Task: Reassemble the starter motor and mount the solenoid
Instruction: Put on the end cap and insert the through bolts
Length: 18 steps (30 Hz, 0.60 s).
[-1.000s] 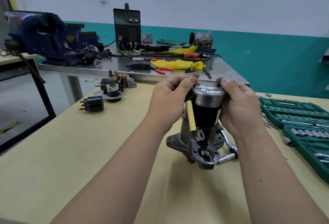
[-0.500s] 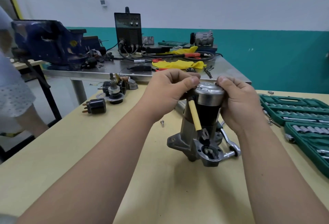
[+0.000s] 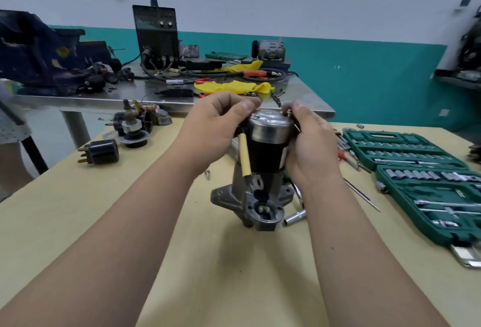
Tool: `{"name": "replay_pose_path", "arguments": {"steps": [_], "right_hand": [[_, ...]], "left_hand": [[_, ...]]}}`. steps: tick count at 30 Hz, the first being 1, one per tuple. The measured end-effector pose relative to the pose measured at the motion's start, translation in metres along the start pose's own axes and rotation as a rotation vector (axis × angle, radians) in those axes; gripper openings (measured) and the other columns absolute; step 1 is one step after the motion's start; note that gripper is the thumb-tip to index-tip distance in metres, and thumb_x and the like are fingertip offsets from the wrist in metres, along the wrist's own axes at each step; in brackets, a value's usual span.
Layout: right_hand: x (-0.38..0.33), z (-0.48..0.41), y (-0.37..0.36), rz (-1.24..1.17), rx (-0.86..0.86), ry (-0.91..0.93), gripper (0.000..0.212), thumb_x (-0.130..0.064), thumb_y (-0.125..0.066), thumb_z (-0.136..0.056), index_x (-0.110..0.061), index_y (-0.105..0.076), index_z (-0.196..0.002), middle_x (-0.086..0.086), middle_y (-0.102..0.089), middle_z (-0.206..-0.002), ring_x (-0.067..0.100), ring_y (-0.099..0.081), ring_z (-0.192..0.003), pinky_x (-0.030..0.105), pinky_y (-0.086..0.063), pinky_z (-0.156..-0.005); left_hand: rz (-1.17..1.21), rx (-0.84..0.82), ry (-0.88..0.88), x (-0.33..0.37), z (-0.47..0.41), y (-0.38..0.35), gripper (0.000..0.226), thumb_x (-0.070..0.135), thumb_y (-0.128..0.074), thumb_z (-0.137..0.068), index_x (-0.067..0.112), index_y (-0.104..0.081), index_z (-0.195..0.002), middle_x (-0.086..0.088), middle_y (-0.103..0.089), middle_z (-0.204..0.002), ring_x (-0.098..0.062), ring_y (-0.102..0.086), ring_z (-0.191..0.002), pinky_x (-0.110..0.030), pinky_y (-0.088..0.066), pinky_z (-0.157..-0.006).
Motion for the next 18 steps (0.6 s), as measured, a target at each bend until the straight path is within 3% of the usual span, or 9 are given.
{"name": "replay_pose_path", "arguments": {"steps": [2,5,9,11,15,18], "right_hand": [[0.001,0.0,0.002,-0.009,0.004,-0.008,0.033,-0.01,-0.053,-0.091,-0.013,-0.074,-0.066,0.004,-0.07,-0.075,0.019,-0.066,-0.076,0.031,-0.055,-0.066],[0.002,-0.001,0.002,0.02,0.001,-0.025,0.022,-0.004,-0.056,-0.09,-0.012,-0.07,-0.074,0.005,-0.07,-0.076,0.02,-0.066,-0.078,0.036,-0.056,-0.072],[0.003,0.002,-0.001,0.054,-0.008,-0.024,0.016,-0.004,-0.061,-0.088,-0.014,-0.063,-0.074,0.003,-0.066,-0.073,0.016,-0.063,-0.073,0.039,-0.055,-0.077],[0.003,0.004,-0.004,0.046,-0.036,-0.017,0.018,-0.004,-0.058,-0.089,-0.013,-0.065,-0.076,0.002,-0.067,-0.073,0.017,-0.064,-0.076,0.037,-0.055,-0.077],[0.0,0.004,-0.006,0.047,-0.053,-0.002,0.019,-0.002,-0.056,-0.09,-0.01,-0.067,-0.078,0.003,-0.07,-0.074,0.018,-0.066,-0.075,0.034,-0.056,-0.071],[0.0,0.004,-0.004,0.013,-0.023,-0.038,0.015,-0.001,-0.06,-0.088,-0.011,-0.061,-0.077,0.004,-0.068,-0.072,0.017,-0.065,-0.071,0.033,-0.057,-0.065]], "left_hand": [[0.005,0.028,-0.006,-0.003,0.001,-0.002,0.021,0.018,-0.052,-0.1,0.019,-0.072,-0.093,0.013,-0.074,-0.099,-0.001,-0.068,-0.092,-0.021,-0.055,-0.082],[0.052,0.132,-0.002,-0.008,0.005,-0.004,0.022,0.021,-0.052,-0.1,0.022,-0.073,-0.094,0.012,-0.074,-0.097,-0.002,-0.067,-0.092,-0.019,-0.054,-0.08],[0.137,0.197,0.022,-0.013,0.008,0.001,0.024,0.027,-0.067,-0.09,0.005,-0.068,-0.1,-0.009,-0.072,-0.098,-0.014,-0.065,-0.086,-0.039,-0.055,-0.085],[0.127,0.175,0.025,-0.012,0.007,0.005,0.015,0.024,-0.066,-0.092,0.01,-0.07,-0.092,-0.01,-0.073,-0.101,-0.018,-0.067,-0.091,-0.043,-0.056,-0.087],[0.109,0.046,0.003,-0.006,0.006,0.006,0.02,0.014,-0.053,-0.099,0.016,-0.07,-0.088,0.007,-0.075,-0.102,-0.008,-0.069,-0.098,-0.023,-0.057,-0.081],[0.067,0.008,-0.002,-0.003,0.008,0.006,0.025,0.016,-0.048,-0.102,0.017,-0.072,-0.096,0.01,-0.074,-0.105,-0.003,-0.067,-0.099,-0.019,-0.055,-0.083]]}}
Point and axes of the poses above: each hand's wrist, its own z-axis away from the middle knuckle, its own y-axis out of the back of the hand, x = y × z, the point moved 6 cm from there along -z, towards the middle knuckle
